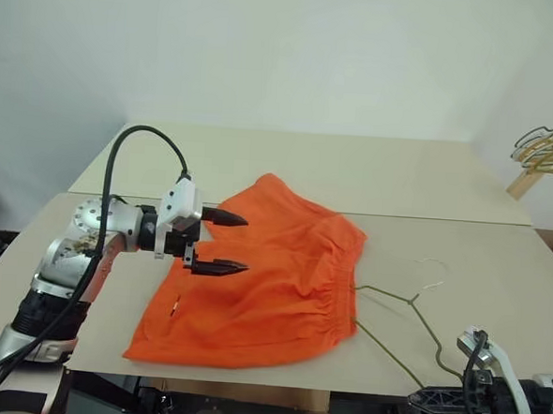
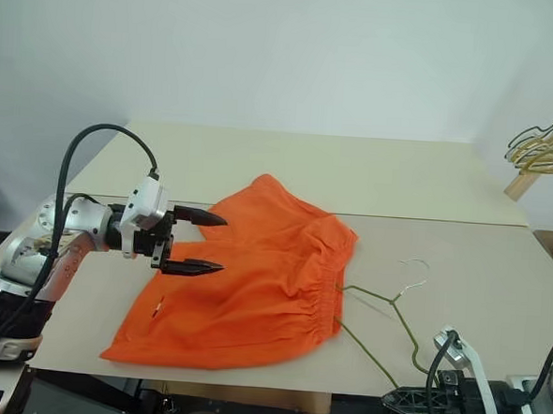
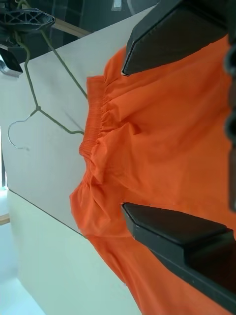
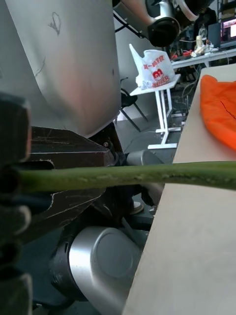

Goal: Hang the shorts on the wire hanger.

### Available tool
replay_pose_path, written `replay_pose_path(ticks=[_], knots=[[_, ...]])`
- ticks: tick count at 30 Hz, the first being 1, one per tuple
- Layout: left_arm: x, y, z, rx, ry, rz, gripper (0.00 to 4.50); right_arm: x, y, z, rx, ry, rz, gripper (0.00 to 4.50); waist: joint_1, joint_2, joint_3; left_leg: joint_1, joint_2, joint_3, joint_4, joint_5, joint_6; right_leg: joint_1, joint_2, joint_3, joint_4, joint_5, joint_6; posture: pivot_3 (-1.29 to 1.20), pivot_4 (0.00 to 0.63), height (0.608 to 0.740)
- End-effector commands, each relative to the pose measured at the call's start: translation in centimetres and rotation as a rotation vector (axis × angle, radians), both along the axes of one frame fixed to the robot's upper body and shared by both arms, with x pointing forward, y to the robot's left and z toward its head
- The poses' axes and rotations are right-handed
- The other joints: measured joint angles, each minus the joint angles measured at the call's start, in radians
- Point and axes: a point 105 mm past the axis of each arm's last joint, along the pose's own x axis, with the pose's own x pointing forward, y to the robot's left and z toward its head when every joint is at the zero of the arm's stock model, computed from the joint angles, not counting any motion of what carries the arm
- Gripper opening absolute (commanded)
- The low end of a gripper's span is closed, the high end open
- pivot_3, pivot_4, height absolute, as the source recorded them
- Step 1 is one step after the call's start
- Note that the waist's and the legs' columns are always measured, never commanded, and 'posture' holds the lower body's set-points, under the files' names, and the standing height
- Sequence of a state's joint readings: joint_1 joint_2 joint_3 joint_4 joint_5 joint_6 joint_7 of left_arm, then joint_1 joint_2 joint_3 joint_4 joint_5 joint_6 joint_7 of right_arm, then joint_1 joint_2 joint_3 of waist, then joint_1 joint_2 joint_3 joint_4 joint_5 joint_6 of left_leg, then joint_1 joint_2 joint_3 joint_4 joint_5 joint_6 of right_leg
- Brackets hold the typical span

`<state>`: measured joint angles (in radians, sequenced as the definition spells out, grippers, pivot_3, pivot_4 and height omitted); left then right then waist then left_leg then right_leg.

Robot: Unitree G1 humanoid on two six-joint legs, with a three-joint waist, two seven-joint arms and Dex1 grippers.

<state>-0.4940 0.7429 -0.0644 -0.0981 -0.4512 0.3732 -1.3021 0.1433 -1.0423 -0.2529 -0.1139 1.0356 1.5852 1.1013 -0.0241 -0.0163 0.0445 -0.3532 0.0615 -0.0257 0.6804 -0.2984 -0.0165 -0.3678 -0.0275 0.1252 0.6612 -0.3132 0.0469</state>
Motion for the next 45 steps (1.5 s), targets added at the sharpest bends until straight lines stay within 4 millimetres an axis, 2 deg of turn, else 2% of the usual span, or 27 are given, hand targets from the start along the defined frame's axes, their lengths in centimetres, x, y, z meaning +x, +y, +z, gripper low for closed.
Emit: replay_pose_path(ticks=[1,4,7,11,14,18,20,24,28,30,39,41,43,45], knots=[[0.0,-0.5,0.7,0.011,-0.045,-0.036,4.47,3.0,-0.3,0.9,-0.007,-0.101,-0.056,0.00,-0.009,0.000,0.000,0.000,0.000,0.000,0.000,0.000,0.000,0.000,0.000,0.000,0.000,0.000,0.000,-0.01,0.002,0.740],[0.1,-0.5,0.8,0.015,-0.052,-0.042,4.47,5.3,-0.4,0.9,-0.013,-0.126,-0.101,0.00,-0.014,0.000,0.000,0.000,0.000,0.000,0.000,0.000,0.000,0.000,0.000,0.000,-0.001,0.000,0.000,0.01,0.000,0.740],[0.1,-0.4,0.9,0.021,-0.058,-0.037,4.47,6.2,0.2,0.3,-0.005,-0.118,-0.102,0.00,-0.013,0.000,0.000,-0.002,0.000,-0.001,-0.001,0.000,0.000,-0.001,0.000,-0.001,-0.002,0.000,0.000,0.02,0.000,0.740],[-0.1,0.0,0.8,0.032,-0.063,-0.028,4.47,6.4,1.3,-0.1,0.040,-0.097,-0.081,0.00,-0.008,0.000,-0.001,-0.002,0.000,-0.001,0.000,0.000,0.000,-0.001,0.000,-0.001,-0.002,0.000,0.000,0.04,0.001,0.740],[-0.2,0.2,0.8,0.035,-0.065,-0.017,4.47,5.7,2.3,-0.3,0.072,-0.077,-0.035,0.00,0.001,0.000,-0.001,-0.002,0.000,-0.001,0.000,0.000,0.000,-0.001,0.000,-0.001,0.000,0.000,0.000,0.04,0.001,0.740],[-0.2,0.5,0.9,0.041,-0.067,-0.008,4.47,9.0,1.3,-1.8,0.028,-0.087,-0.192,0.00,0.003,-0.001,-0.001,-0.001,0.001,-0.001,0.000,0.000,0.000,-0.001,0.001,0.000,0.001,0.000,0.000,0.07,0.005,0.740],[-0.3,0.5,0.9,0.044,-0.070,-0.009,4.47,9.8,1.6,-1.3,0.056,-0.096,-0.200,0.00,0.005,-0.001,-0.001,0.000,0.000,0.000,0.000,0.000,0.000,-0.001,0.001,0.000,0.002,0.000,0.000,0.08,0.003,0.740],[-0.3,0.7,1.1,0.050,-0.078,0.000,4.47,8.8,2.7,-0.2,0.112,-0.102,-0.111,0.00,0.021,-0.001,-0.001,-0.001,0.001,-0.001,-0.001,0.000,0.000,-0.002,0.001,-0.002,0.001,0.000,-0.002,0.09,0.002,0.740],[-0.5,0.6,0.9,0.051,-0.077,0.000,4.47,10.1,2.0,-0.8,0.078,-0.104,-0.178,0.00,0.035,-0.001,-0.001,-0.002,0.001,-0.001,0.000,0.000,0.000,-0.003,0.000,-0.001,0.002,0.000,-0.002,0.09,0.005,0.740],[-0.6,0.5,0.8,0.052,-0.078,-0.004,4.47,9.8,2.4,-0.2,0.102,-0.116,-0.141,0.00,0.036,-0.001,-0.001,-0.001,0.001,-0.001,0.000,0.000,0.000,-0.003,0.001,-0.001,0.003,0.000,-0.002,0.09,0.005,0.740],[-0.6,0.7,0.9,0.047,-0.080,0.009,4.47,4.9,3.6,0.4,0.164,-0.051,0.033,0.00,0.047,-0.001,-0.001,-0.002,0.001,-0.001,0.000,0.000,0.000,-0.003,0.001,-0.002,0.002,-0.001,-0.003,0.09,0.013,0.740],[-0.6,0.7,0.8,0.046,-0.076,0.007,4.47,4.2,3.9,0.0,0.155,-0.043,0.045,0.00,0.047,-0.001,-0.001,-0.002,0.002,-0.001,0.000,0.000,0.000,-0.003,0.002,-0.002,0.003,-0.001,-0.003,0.09,0.014,0.740],[-0.5,0.7,0.8,0.046,-0.076,0.007,4.47,4.6,3.8,-0.5,0.137,-0.049,0.013,0.00,0.040,-0.001,-0.001,-0.001,0.002,-0.001,0.000,0.000,0.000,-0.003,0.002,-0.001,0.003,-0.001,-0.003,0.09,0.013,0.740],[-0.4,0.6,0.7,0.049,-0.076,0.001,4.47,6.9,3.2,-0.9,0.123,-0.078,-0.095,0.00,0.033,-0.002,-0.002,0.000,0.002,-0.001,0.000,0.000,0.000,-0.002,0.002,-0.001,0.003,-0.001,-0.003,0.08,0.010,0.740]])
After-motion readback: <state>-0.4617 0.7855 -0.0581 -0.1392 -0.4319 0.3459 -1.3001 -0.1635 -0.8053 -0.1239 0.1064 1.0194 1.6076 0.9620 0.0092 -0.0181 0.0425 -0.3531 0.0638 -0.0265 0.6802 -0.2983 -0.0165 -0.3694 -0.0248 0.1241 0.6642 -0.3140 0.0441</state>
